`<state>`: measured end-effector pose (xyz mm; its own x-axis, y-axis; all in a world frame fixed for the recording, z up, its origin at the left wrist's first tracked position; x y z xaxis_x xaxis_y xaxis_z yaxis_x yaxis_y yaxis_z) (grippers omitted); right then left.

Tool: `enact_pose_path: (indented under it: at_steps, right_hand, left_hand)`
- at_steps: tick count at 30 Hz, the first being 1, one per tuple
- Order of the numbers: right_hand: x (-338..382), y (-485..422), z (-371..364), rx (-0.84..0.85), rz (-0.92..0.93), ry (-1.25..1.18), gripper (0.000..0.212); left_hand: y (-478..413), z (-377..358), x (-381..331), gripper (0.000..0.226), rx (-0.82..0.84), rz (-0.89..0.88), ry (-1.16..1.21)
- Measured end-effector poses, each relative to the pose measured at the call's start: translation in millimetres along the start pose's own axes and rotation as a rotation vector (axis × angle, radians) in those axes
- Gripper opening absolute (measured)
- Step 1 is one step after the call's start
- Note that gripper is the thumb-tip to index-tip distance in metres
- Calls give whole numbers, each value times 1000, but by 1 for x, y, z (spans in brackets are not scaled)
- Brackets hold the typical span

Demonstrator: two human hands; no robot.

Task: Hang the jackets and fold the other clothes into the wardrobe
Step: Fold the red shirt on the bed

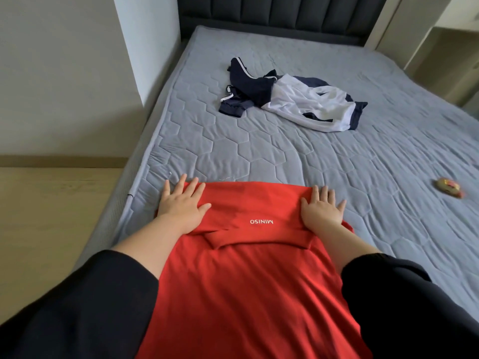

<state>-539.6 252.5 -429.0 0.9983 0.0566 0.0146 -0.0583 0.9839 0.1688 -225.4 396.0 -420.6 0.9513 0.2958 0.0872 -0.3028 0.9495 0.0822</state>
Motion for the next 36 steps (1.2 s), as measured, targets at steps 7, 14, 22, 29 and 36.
enact_pose_path:
  at_steps: [7,14,22,29,36]
  right_hand:
    - [72,-6,34,46,511,125,72]
    - [66,-8,71,-84,458,390,16]
    - [68,18,161,-560,363,228,21]
    - [40,62,155,-561,386,102,18]
    - [3,120,111,-631,403,-48,15]
  left_hand:
    - [-23,30,7,79,94,3,118]
    - [-30,62,18,34,118,128,107]
    - [-21,136,25,21,-326,189,47]
    - [38,144,18,18,-495,-61,44]
    - [107,114,-6,37,-435,-409,-63]
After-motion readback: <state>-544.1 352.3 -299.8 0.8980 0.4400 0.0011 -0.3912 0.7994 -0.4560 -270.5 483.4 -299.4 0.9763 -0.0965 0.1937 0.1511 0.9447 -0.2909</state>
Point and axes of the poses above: each hand's wrist, its own y-axis away from the middle knuckle, its own z-axis out of the back of the hand, x = y × z, the point moved 6 cm from there along -y, towards the middle knuckle
